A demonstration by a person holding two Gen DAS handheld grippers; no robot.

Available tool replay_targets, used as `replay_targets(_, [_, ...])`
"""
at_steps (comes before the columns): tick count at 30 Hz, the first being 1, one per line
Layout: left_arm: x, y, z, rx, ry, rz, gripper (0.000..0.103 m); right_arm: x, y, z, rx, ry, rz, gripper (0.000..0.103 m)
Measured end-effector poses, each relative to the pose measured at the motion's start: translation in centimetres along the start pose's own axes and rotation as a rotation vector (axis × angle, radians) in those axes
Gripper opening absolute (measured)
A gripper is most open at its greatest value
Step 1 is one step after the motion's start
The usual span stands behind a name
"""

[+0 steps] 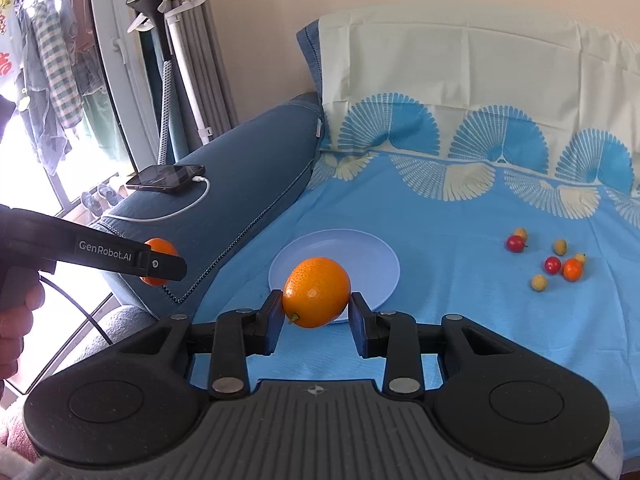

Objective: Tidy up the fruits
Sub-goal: 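Carry both mandarins over the blue plate and open both tools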

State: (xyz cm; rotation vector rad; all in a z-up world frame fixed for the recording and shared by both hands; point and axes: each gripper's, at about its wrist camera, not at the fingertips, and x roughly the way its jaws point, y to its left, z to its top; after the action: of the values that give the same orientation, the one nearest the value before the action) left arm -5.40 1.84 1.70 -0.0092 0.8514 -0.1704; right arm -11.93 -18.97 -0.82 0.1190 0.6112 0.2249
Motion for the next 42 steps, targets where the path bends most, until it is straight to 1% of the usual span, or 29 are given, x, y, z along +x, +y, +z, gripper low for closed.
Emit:
replay_targets(11, [-0.1,0.2,-0.1,-0.010,-0.008,-0.011,0.041,0.2,0.4,0.1,-0.019,0.006,-0.010,0.036])
replay_targets(27, [1.2,0.2,0.6,-0.017,0.003,-0.007,0.041,1.3,0.4,0.3,-0.017,0.035,-0.004,0.036])
replay_targets(34, [2.3,0.5,1.3,-0.032,0.010,-0.006,0.041,2.6,0.2,0.6,-0.005,0.051,-0.008,0.036])
replay_targets(42, [4.8,0.6,2.9,-0.044,0.029,-0.006,0.041,5.2,0.0,1.3,-0.004,0.071,-0.010,0.036])
